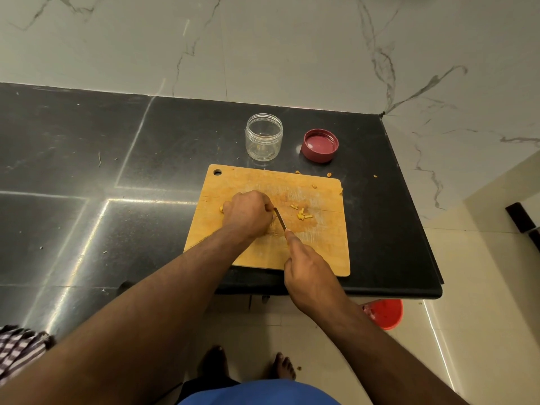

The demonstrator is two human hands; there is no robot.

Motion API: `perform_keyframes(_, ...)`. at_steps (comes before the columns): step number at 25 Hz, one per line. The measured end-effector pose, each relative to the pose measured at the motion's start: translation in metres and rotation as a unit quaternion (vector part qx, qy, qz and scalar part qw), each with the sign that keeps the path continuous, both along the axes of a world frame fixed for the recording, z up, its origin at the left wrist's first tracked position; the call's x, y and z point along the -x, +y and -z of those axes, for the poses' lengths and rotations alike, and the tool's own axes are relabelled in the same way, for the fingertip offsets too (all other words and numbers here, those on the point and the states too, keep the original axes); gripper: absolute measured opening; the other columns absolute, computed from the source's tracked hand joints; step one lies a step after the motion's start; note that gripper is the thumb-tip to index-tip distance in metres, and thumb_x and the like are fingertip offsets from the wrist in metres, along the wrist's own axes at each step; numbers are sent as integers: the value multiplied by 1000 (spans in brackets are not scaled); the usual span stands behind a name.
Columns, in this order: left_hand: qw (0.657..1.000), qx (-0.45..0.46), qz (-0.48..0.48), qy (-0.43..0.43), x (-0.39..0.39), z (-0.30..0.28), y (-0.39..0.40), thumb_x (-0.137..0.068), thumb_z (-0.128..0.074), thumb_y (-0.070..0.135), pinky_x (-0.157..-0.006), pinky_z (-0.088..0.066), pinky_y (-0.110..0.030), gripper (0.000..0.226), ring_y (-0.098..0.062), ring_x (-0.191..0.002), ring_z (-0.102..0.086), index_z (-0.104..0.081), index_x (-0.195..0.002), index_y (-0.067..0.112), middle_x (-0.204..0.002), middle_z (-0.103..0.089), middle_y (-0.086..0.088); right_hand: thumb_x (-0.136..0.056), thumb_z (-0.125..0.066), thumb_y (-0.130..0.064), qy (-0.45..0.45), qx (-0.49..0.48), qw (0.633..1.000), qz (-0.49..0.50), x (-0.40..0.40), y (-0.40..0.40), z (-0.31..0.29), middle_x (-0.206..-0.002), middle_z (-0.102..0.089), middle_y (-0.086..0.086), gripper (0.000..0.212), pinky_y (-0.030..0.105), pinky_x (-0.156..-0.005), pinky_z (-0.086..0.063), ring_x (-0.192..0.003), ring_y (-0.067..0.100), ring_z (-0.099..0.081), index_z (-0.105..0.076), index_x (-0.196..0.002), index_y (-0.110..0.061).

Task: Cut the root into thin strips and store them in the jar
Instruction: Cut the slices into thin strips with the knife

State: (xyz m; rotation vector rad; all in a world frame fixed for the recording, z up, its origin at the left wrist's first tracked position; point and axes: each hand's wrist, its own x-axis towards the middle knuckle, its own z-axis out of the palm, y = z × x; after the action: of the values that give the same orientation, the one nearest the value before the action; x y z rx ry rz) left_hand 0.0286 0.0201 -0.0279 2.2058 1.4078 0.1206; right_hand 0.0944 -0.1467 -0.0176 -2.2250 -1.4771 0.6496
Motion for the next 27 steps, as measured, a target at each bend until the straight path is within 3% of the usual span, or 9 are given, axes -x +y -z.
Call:
perform_keyframes(10, 1000, -12, -10, 20, -2, -2, -3, -94, -62, 31, -93, -37, -44, 17, -20, -109, -56, -74, -107, 32, -105, -70, 9, -104, -35, -22, 15, 24, 1000, -8, 0, -20, -3, -122, -54, 2, 55, 32, -84, -47, -99, 16, -52, -19, -156, -27)
perform_keyframes(16, 996, -31, 57, 57, 0, -6, 2, -96, -63, 33, -98, -36, -46, 27, -22, -118, -51, -68, -122, 30, -119, -68, 6, -104, -37, -20, 28, -26, 999, 28, -5, -19, -8, -135, -51, 1, 53, 25, -90, -43, -107, 10, -50, -23, -155, -25)
perform_keyframes(24, 1000, -7, 4, -4, 6, -2, -2, -93, -68, 31, -96, -39, -43, 23, -18, -113, -56, -71, -115, 30, -111, -70, 10, -103, -35, -20, 12, 0, 1000, 22, -7, -5, -3, -127, -55, 3, 54, 30, -86, -45, -104, 16, -54, -24, -155, -24)
perform_keyframes(27, 1000, -21, 0, 9, 5, -3, -4, -93, -66, 32, -95, -38, -43, 23, -20, -115, -53, -71, -116, 31, -112, -70, 9, -102, -38, -18, 85, 3, 995, 55, -8, -5, 0, -114, -59, 0, 51, 24, -69, -45, -84, 12, -58, -31, -152, -27)
